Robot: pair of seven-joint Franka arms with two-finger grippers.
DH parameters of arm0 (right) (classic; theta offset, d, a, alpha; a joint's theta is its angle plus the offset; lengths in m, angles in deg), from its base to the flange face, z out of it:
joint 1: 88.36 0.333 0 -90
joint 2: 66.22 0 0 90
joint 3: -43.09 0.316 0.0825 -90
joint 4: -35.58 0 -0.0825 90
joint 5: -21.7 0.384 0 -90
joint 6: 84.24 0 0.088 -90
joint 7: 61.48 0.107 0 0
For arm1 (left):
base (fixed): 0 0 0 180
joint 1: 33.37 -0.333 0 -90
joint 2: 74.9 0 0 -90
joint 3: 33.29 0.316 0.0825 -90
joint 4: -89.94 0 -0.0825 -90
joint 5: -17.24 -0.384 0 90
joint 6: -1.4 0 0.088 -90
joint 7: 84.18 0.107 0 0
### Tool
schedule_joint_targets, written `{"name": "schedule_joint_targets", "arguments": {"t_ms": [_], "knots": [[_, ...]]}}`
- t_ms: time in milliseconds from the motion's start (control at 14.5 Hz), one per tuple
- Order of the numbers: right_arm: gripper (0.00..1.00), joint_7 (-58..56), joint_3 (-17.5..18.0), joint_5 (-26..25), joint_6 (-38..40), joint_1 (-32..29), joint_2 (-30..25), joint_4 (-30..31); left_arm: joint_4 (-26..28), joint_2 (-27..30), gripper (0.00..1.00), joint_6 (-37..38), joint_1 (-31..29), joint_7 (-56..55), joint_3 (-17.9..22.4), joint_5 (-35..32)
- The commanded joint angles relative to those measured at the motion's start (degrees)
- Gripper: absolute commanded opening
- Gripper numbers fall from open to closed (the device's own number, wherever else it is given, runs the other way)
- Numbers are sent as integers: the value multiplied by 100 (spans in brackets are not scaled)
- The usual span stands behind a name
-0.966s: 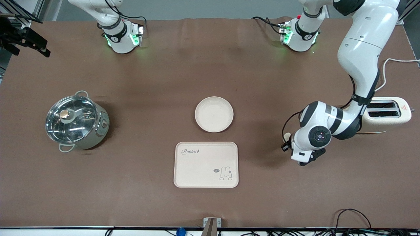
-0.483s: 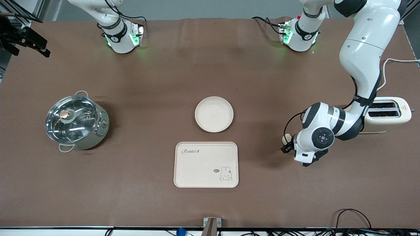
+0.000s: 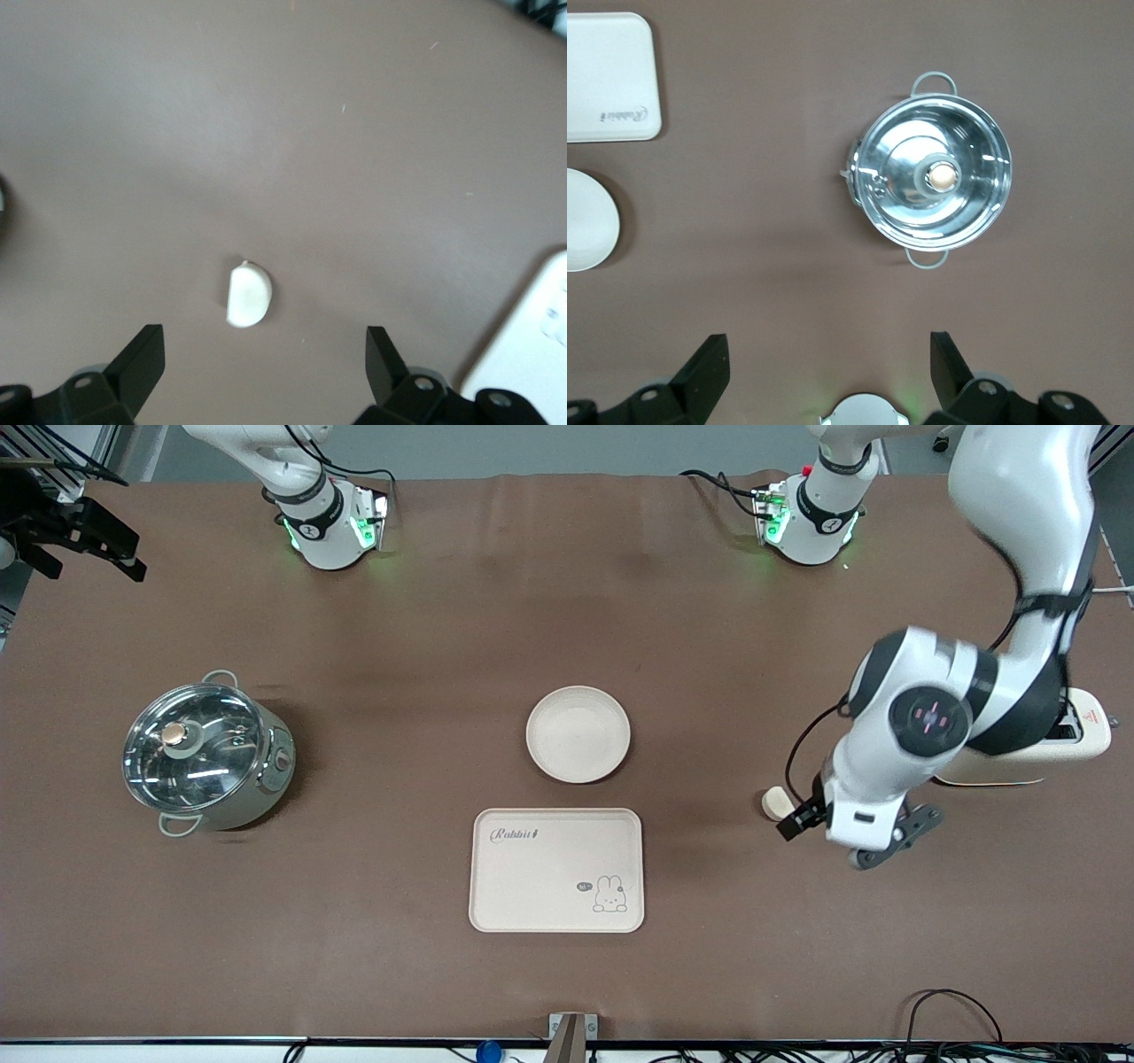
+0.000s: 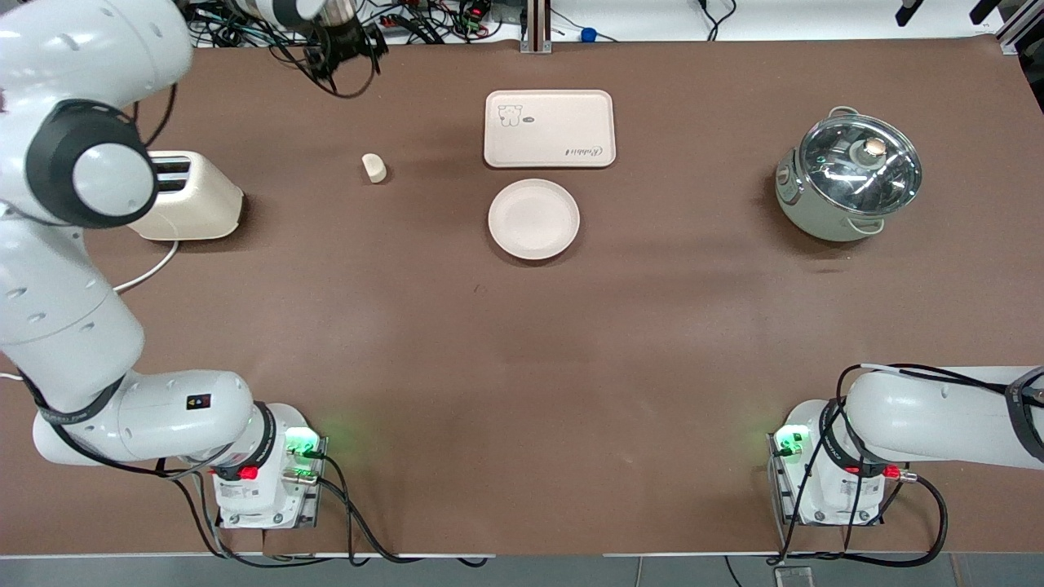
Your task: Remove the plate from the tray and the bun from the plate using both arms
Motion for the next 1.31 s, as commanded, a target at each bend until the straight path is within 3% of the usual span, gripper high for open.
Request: {"name": "schedule_joint_targets", "arguments": {"t_ms": [0,414,690,759,966,1241], "knots": [[100,52,-3,62,-254,335,120,49,-209,472,100,568,-130,1000,11,277],[100,931,-11,185,-1150,950,1175,50,-448,1272,100,1509,-666,3208,11,646],[100,878,-99,150,-863,636,1010,-30,-430,1852,100,2046,-930,3842,73,1190],[100,861,-117,115,-574,548,844,-56,-326,2097,100,2065,-887,4009,221,1410],[100,309,-178,-121,-54,65,518,-223,262,2756,100,2205,-185,4624,1292,1824],[100,-175,-477,-149,97,-306,341,-232,1159,3644,100,2205,-52,4784,1540,2106]]}}
